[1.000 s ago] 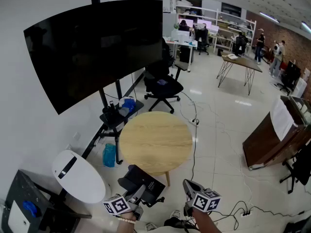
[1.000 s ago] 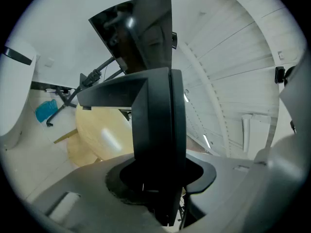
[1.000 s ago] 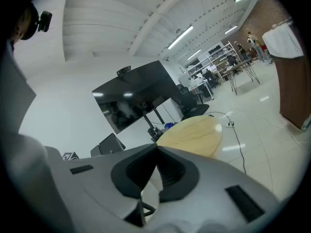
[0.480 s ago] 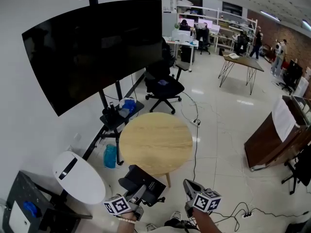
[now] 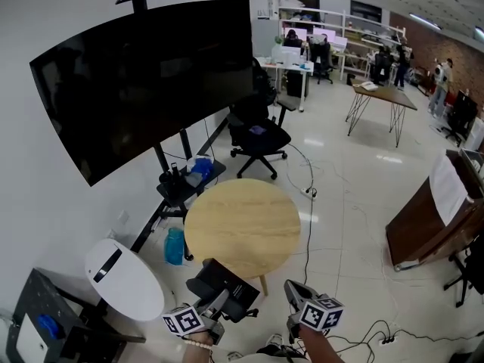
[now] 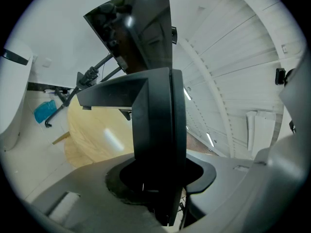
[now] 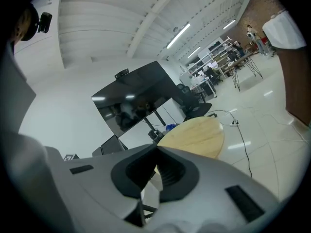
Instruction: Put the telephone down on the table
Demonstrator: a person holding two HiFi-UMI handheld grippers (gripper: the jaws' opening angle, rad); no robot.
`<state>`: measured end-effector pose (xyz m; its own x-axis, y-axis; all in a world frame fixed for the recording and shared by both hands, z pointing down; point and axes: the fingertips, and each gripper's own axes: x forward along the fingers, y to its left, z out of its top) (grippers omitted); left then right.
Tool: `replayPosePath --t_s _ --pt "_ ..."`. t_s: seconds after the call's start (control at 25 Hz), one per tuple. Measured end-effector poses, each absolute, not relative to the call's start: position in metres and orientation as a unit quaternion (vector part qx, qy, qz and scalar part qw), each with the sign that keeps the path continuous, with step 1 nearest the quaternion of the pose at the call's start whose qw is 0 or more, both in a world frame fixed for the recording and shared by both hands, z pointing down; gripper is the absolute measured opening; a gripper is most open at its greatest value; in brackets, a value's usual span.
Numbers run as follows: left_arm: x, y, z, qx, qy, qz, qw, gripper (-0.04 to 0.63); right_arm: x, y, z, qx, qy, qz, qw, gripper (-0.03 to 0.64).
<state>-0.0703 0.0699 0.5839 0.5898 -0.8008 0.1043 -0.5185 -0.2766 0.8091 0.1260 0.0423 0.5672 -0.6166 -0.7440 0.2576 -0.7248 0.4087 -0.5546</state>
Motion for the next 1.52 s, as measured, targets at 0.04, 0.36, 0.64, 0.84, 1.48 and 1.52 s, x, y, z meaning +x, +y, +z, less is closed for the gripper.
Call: replayPosePath --t_s 0.04,0.36,0.64,0.84,1.48,1.52 --pt "-0.069 0.067 0.584 0.781 -0.424 -0.163 0.429 0.172 0.127 0.039 0.568 -0.435 0.840 -0.324 0.016 0.009" --pt "-0.057 0.038 0.588 0.767 -0.441 -0.162 0.436 0.172 0.148 0.009 0.574 -0.423 0.843 -0.332 0.017 0.009" --pt "-0.046 0.011 0.589 0.772 -0.443 -0.147 0.432 0.172 0.150 -0.015 0.577 -0.410 0.850 -0.332 0.013 0.009" --pt "-0.052 -0.007 0.591 0.766 -0.446 -0.147 0.439 0.172 0.140 -0.027 0.581 -0.402 0.853 -0.332 -0.004 0.009" --pt "-0.073 -0.120 0.634 0.796 -0.362 -0.077 0.479 0.172 0.126 -0.132 0.589 -0.453 0.826 -0.337 -0.011 0.009" --pt "-0.074 -0.128 0.639 0.800 -0.351 -0.067 0.483 0.172 0.125 -0.136 0.590 -0.456 0.823 -0.338 -0.011 0.009"
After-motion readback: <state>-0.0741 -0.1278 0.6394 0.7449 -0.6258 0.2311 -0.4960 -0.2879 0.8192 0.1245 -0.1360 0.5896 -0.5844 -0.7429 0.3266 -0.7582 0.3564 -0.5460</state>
